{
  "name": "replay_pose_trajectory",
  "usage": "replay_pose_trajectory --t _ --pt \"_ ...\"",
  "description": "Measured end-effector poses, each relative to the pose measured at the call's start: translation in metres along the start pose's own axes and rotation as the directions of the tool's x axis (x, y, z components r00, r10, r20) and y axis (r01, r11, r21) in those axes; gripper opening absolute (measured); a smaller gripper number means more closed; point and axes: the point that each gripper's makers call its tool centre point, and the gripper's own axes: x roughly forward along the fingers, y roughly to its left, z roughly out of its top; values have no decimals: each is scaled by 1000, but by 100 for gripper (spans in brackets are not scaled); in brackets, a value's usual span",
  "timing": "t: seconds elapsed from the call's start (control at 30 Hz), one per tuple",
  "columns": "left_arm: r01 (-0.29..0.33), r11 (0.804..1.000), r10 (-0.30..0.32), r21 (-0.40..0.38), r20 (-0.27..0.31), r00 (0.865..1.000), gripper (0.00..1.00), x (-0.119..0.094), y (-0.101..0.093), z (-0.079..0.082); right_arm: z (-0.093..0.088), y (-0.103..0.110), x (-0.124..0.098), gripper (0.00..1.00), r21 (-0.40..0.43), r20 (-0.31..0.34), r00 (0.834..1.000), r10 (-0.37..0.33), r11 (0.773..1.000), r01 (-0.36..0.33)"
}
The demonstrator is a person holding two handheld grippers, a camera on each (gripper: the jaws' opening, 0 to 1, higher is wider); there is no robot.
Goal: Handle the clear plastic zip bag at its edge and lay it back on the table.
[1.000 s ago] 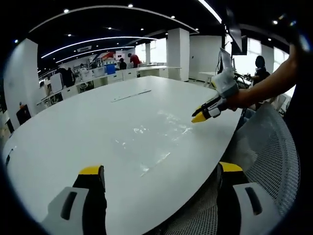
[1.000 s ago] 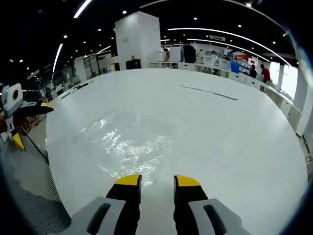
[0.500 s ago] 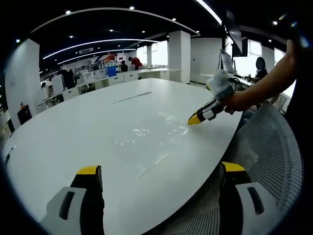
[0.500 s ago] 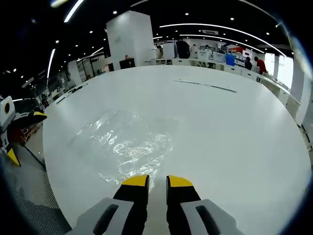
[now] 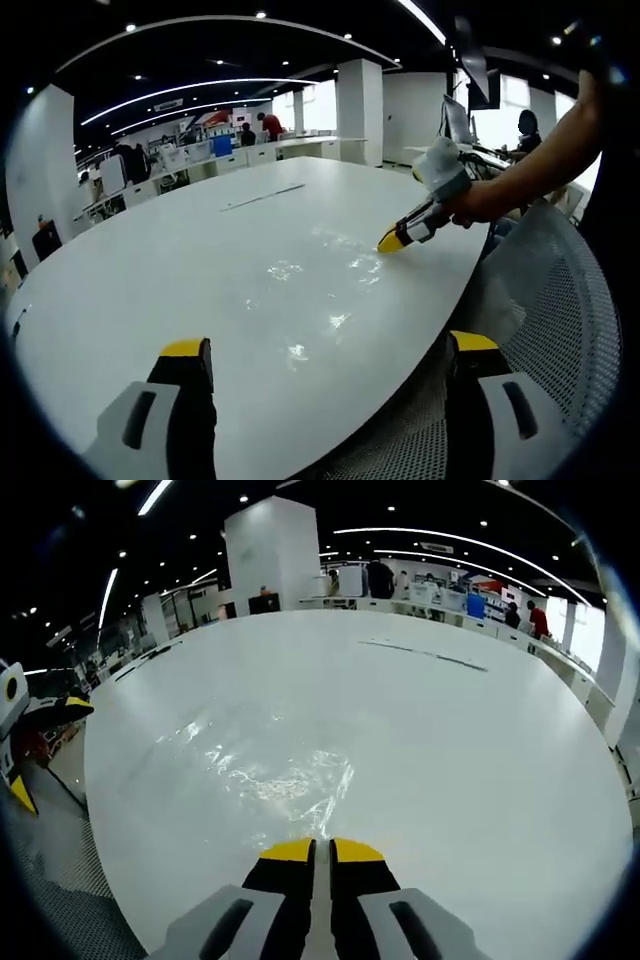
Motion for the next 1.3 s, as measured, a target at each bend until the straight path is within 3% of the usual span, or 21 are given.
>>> replay_pose_trajectory --t 0.37,0.7,0.97,1.13,1.3 --pt "15 1000 -15 -7 -12 1000 94 0 -1 -1 5 -2 -5 0 -50 10 1000 -21 999 21" --pt "17 1000 -17 -5 -10 1000 93 0 1 -1 23 -11 -5 0 -90 69 997 -42 995 48" --pt "39 999 -39 32 -22 999 91 7 7 6 32 -6 -10 0 -140 101 995 -28 989 42" --pt "50 998 -49 42 -4 999 89 11 10 15 38 1 -15 0 -265 114 993 -24 963 54" --pt "83 993 -81 82 -22 996 86 21 10 21 44 8 -20 0 -328 124 992 -16 943 56"
